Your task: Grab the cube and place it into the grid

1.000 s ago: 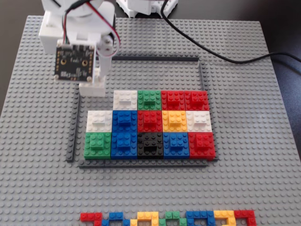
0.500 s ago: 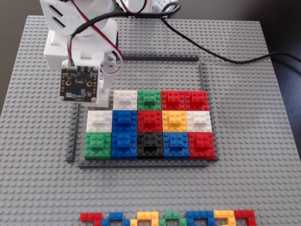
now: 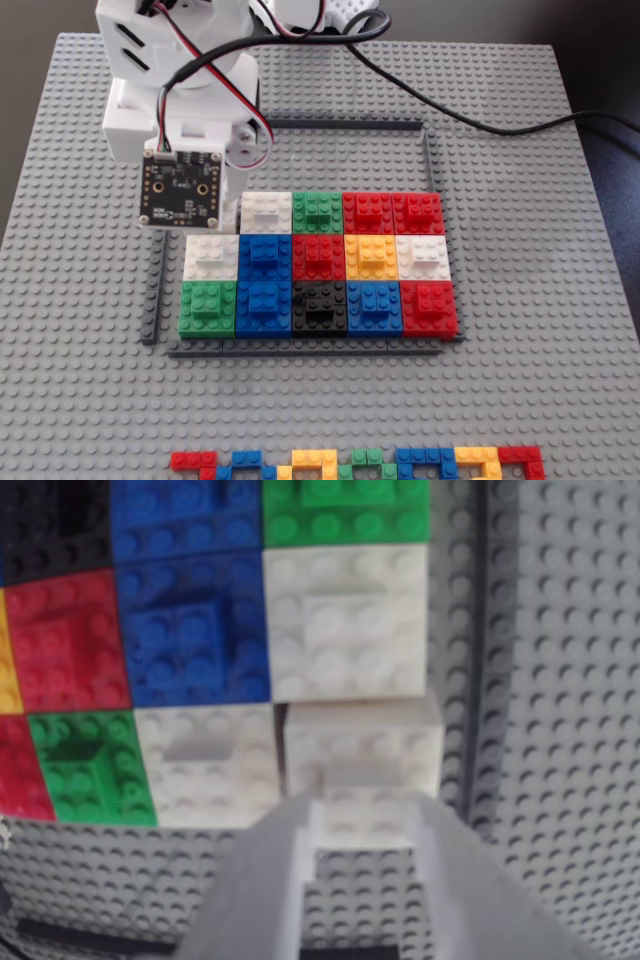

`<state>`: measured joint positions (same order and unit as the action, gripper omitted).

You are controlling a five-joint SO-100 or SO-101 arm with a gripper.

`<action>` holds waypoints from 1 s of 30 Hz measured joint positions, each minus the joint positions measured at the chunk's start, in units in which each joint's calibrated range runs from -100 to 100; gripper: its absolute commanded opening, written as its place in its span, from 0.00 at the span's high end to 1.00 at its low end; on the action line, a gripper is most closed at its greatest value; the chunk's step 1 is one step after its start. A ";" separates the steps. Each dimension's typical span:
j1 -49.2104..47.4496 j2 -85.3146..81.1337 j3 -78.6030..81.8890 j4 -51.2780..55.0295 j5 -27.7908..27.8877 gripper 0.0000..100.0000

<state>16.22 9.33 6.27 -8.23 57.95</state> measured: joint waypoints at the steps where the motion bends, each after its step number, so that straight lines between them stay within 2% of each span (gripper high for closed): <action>1: 0.00 0.00 0.00 -0.10 -0.05 1.00; 30: -0.87 1.78 0.00 -0.73 -0.59 0.99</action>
<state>15.35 11.11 6.27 -8.96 57.36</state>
